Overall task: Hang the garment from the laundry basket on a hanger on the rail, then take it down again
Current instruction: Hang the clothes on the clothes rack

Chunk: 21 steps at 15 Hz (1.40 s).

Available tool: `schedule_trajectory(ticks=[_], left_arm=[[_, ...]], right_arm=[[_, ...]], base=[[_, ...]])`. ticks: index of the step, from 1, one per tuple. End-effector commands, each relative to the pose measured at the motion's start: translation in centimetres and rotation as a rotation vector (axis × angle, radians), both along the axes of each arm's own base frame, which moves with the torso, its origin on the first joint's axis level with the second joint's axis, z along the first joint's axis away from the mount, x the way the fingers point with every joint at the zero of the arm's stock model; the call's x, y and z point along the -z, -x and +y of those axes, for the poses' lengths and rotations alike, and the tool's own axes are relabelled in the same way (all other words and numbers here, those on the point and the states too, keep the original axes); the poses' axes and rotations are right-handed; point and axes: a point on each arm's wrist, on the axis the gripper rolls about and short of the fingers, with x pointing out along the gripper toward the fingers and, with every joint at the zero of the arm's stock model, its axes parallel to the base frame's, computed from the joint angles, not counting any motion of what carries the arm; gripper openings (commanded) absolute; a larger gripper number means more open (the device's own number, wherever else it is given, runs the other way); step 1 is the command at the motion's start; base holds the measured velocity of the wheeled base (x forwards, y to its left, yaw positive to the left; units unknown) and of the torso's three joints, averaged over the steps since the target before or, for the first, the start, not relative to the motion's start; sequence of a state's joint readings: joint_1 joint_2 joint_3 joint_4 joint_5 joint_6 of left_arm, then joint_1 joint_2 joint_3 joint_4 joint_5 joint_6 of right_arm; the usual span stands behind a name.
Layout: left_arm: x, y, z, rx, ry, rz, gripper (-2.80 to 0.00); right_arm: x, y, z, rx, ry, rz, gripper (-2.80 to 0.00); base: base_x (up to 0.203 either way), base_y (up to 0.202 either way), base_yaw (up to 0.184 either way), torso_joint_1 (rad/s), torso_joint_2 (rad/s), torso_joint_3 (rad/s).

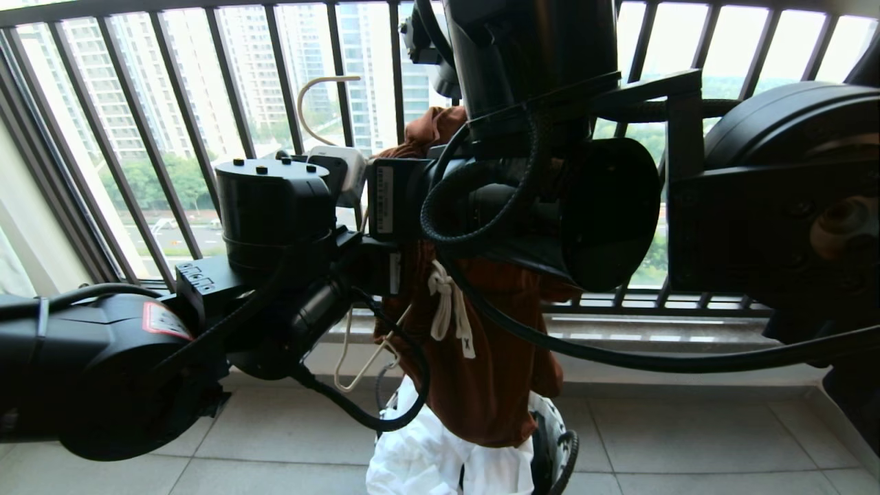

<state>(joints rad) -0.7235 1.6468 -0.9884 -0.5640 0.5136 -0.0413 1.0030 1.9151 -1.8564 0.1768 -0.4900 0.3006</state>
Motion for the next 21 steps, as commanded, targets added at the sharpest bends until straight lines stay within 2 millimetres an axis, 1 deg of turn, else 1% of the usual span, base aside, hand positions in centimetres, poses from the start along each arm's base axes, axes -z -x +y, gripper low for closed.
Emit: schedule_trajectory(ticks=[1, 7, 11, 15, 18, 21], left_arm=[[0.0, 0.0, 0.1, -0.003, 0.004, -0.003, -2.80], [0.0, 0.2, 0.2, 0.035, 0.029, 0.003, -2.80], [-0.2, -0.2, 0.8, 0.100, 0.099, -0.055, -2.80], [0.3, -0.3, 1.2, 0.197, 0.158, -0.071, -2.80], [0.6, -0.7, 1.6, 0.219, 0.174, -0.056, -2.80], [1.0, -0.9, 1.5, 0.226, 0.191, -0.040, -2.80]], right_arm=[[0.0, -0.1, 0.0, 0.004, 0.001, 0.001, -2.80], [0.2, -0.3, 0.0, 0.010, 0.006, 0.003, -2.80], [0.7, -0.5, 0.2, 0.012, 0.016, 0.011, -2.80], [0.5, -0.8, 0.0, 0.020, 0.012, 0.007, -2.80], [0.4, -0.9, -0.1, 0.024, 0.010, 0.006, -2.80], [0.5, -0.9, -0.1, 0.024, 0.010, 0.007, -2.80]], base=[[0.000, 0.000, 0.000, 0.000, 0.00, 0.000], [0.000, 0.000, 0.000, 0.000, 0.00, 0.000], [0.000, 0.000, 0.000, 0.000, 0.00, 0.000], [0.000, 0.000, 0.000, 0.000, 0.00, 0.000], [0.000, 0.000, 0.000, 0.000, 0.00, 0.000], [0.000, 0.000, 0.000, 0.000, 0.00, 0.000]])
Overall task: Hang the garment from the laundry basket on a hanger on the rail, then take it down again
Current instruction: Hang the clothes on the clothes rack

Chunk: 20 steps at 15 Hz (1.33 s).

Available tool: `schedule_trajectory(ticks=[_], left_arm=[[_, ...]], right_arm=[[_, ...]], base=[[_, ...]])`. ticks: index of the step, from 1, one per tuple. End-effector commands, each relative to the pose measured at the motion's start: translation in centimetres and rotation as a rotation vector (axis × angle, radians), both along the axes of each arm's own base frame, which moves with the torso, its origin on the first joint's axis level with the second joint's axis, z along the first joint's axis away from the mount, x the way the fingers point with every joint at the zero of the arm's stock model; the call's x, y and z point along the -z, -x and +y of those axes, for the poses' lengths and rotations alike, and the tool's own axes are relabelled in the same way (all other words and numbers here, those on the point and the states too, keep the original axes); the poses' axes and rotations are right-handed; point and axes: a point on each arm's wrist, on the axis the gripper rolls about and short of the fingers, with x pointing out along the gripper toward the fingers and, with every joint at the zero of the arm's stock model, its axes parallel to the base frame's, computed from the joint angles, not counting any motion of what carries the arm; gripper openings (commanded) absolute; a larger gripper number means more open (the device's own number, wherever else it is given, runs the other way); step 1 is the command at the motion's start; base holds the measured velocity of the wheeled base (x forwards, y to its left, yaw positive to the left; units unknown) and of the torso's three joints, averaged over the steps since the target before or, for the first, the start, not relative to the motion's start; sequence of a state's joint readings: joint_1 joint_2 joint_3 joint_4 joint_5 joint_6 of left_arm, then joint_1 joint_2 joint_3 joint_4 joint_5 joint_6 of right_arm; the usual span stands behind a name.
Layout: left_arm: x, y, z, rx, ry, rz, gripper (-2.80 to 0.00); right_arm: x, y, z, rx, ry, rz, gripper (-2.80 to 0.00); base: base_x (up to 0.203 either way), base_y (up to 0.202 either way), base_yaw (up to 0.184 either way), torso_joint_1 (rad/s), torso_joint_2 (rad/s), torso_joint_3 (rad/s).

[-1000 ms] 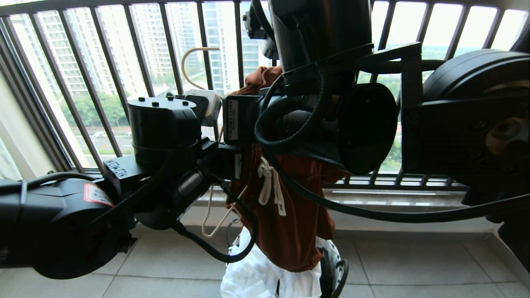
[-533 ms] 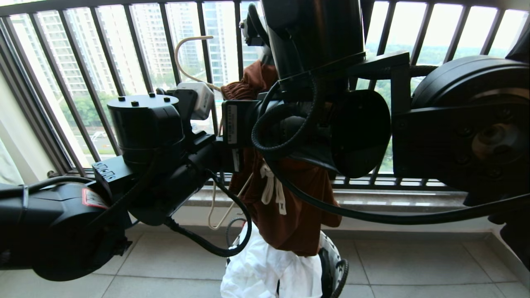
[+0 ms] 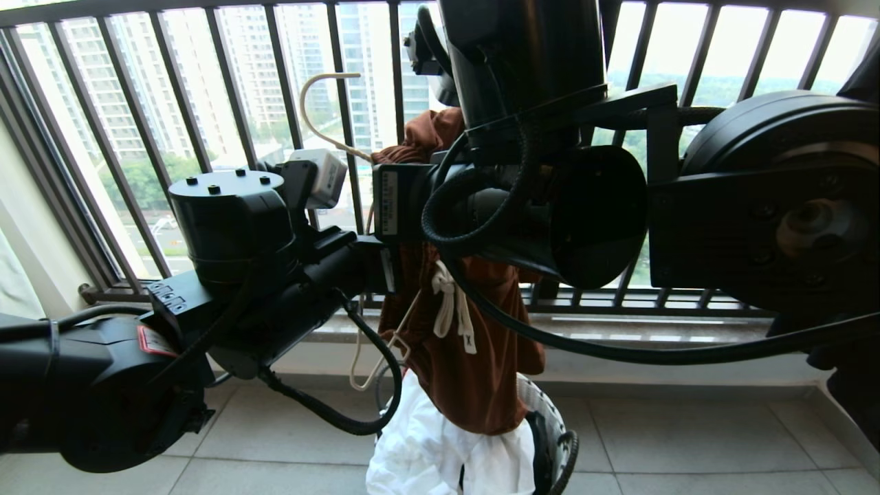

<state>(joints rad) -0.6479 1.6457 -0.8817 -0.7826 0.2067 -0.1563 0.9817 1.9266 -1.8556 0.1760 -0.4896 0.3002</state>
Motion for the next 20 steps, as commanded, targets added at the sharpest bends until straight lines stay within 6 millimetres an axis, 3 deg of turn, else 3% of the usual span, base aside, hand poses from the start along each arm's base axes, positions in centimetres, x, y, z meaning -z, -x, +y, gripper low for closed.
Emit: schedule_trajectory(ticks=[1, 16, 17, 20], left_arm=[[0.15, -0.13, -0.05, 0.008, 0.017, -0.010, -2.80], [0.24, -0.10, -0.09, 0.032, 0.058, -0.064, -2.80], [0.24, -0.10, -0.09, 0.031, 0.059, -0.064, -2.80], [0.19, -0.11, -0.09, 0.030, 0.061, -0.066, -2.80]], right_arm=[[0.15, -0.06, 0.08, 0.003, 0.002, 0.003, -2.80], [0.04, -0.79, 0.07, 0.011, 0.012, -0.029, -2.80], [0.10, -0.93, 0.03, 0.015, 0.014, -0.029, 0.00], [0.04, -1.01, -0.09, 0.019, 0.012, -0.029, 0.00]], base=[[0.000, 0.000, 0.000, 0.000, 0.00, 0.000], [0.000, 0.000, 0.000, 0.000, 0.00, 0.000], [0.000, 0.000, 0.000, 0.000, 0.00, 0.000], [0.000, 0.000, 0.000, 0.000, 0.00, 0.000]])
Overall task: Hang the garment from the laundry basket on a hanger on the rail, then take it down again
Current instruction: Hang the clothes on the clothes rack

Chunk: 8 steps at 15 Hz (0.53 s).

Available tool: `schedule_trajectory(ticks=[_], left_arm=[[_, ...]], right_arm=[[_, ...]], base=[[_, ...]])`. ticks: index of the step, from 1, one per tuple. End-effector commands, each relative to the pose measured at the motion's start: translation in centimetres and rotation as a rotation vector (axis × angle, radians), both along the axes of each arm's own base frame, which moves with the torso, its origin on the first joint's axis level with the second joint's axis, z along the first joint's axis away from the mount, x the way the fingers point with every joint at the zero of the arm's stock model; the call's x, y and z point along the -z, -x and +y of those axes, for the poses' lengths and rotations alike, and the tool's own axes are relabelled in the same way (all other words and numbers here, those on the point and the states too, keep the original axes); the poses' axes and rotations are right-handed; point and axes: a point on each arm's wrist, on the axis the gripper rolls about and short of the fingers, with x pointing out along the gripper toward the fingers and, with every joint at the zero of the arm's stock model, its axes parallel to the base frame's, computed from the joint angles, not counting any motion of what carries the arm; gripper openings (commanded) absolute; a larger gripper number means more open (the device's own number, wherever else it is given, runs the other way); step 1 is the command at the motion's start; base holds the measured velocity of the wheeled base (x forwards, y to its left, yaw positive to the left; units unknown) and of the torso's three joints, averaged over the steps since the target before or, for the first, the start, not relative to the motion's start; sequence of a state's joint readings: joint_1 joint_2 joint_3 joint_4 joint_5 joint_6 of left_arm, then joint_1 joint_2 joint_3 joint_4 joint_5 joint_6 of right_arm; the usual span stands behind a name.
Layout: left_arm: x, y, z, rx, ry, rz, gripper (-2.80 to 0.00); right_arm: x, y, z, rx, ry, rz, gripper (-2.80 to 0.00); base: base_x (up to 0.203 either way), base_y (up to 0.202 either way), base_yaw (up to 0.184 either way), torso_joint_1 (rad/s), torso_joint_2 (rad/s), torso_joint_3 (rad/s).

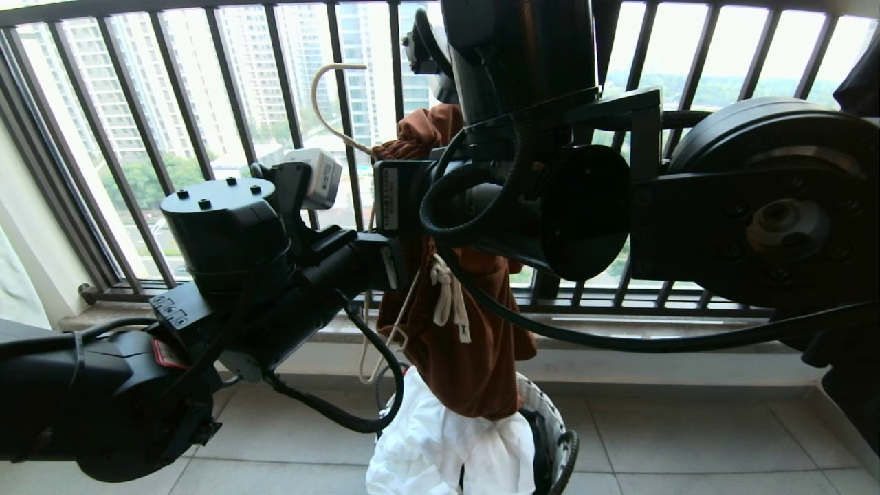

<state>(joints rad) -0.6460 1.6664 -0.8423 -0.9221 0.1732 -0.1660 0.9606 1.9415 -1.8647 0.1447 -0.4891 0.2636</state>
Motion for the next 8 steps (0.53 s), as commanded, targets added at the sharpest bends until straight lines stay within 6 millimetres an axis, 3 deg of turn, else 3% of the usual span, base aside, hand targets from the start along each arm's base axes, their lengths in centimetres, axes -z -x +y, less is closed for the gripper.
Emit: schedule_trajectory(ticks=[1, 8], left_arm=[[-0.16, 0.03, 0.03, -0.002, 0.008, -0.006, -2.80], [-0.83, -0.07, 0.71, -0.023, 0.026, -0.022, -2.80]], right_arm=[[0.01, -0.07, -0.04, 0.005, 0.000, 0.001, 0.00], [-0.30, 0.52, -0.98, 0.043, 0.007, -0.003, 0.00]], base=[[0.000, 0.000, 0.000, 0.000, 0.00, 0.000], [0.000, 0.000, 0.000, 0.000, 0.00, 0.000]])
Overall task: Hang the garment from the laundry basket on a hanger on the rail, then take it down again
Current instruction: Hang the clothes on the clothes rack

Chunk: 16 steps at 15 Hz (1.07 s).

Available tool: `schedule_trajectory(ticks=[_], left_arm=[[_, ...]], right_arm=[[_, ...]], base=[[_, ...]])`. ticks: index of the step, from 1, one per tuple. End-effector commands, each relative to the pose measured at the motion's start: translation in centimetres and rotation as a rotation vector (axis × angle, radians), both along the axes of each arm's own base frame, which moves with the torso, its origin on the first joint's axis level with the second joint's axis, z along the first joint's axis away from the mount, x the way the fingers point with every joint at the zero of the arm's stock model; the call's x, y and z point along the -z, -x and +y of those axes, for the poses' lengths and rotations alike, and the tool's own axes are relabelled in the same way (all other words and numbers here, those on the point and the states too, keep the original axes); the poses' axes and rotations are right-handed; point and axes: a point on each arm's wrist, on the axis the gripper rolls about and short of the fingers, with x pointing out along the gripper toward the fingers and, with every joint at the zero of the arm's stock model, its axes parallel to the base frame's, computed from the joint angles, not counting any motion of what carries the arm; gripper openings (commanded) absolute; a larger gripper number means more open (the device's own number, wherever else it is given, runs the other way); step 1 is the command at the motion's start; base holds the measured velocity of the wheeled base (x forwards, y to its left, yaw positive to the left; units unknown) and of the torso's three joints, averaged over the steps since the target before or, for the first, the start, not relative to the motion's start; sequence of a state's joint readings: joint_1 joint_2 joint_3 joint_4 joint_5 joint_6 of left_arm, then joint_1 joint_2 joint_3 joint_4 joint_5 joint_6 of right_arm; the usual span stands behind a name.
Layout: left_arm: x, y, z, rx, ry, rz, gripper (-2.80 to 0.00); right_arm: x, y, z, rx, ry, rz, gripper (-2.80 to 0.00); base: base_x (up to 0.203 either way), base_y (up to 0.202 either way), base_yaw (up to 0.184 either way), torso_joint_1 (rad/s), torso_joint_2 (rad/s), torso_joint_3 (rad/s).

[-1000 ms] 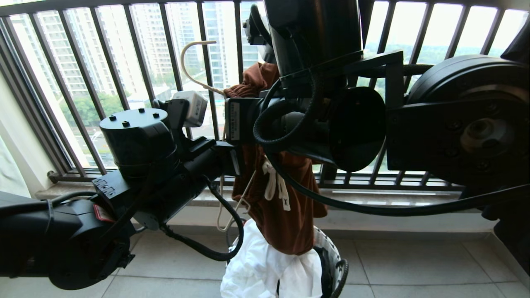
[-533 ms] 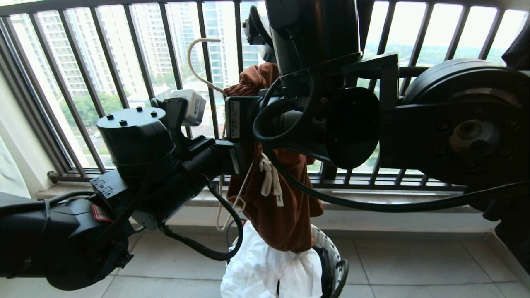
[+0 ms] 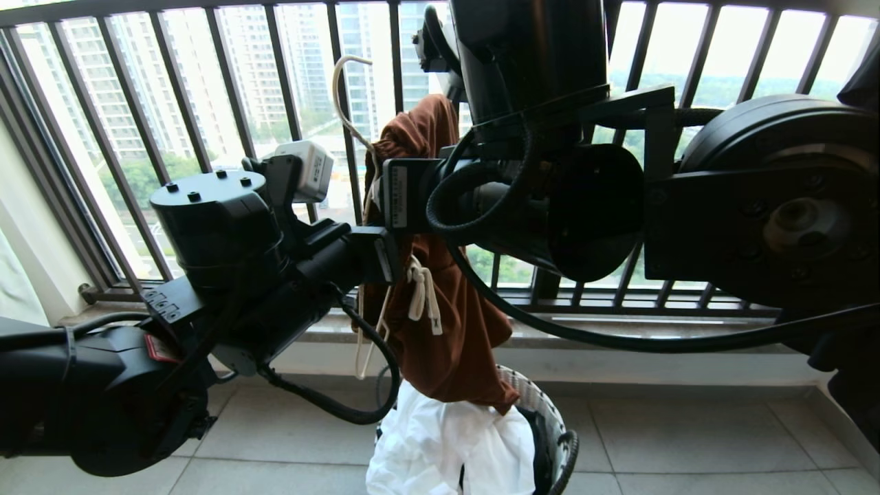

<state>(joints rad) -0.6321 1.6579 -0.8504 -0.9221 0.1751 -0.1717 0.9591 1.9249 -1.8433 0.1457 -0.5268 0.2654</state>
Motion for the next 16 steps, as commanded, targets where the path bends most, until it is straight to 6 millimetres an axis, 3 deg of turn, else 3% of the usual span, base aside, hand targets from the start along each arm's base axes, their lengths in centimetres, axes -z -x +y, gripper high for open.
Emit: schedule_trajectory(ticks=[1, 8, 9, 16], left_arm=[[-0.4, 0.1, 0.3, -0.009, 0.013, -0.014, -2.80], [-0.2, 0.6, 0.6, 0.033, 0.009, -0.018, -2.80], [-0.2, 0.9, 0.8, 0.064, 0.007, -0.018, -2.80], [-0.6, 2.7, 2.0, 0.288, 0.084, 0.021, -2.80]], right_arm=[[-0.3, 0.5, -0.8, 0.009, 0.001, 0.000, 0.00], [-2.3, 2.2, -5.6, 0.063, -0.008, -0.021, 0.00], [-2.4, 2.2, -6.3, 0.076, -0.004, -0.020, -2.80], [-3.7, 3.0, -10.3, 0.134, 0.072, -0.007, -2.80]], base=[[0.000, 0.000, 0.000, 0.000, 0.00, 0.000], [0.000, 0.000, 0.000, 0.000, 0.00, 0.000], [0.000, 0.000, 0.000, 0.000, 0.00, 0.000], [0.000, 0.000, 0.000, 0.000, 0.00, 0.000]])
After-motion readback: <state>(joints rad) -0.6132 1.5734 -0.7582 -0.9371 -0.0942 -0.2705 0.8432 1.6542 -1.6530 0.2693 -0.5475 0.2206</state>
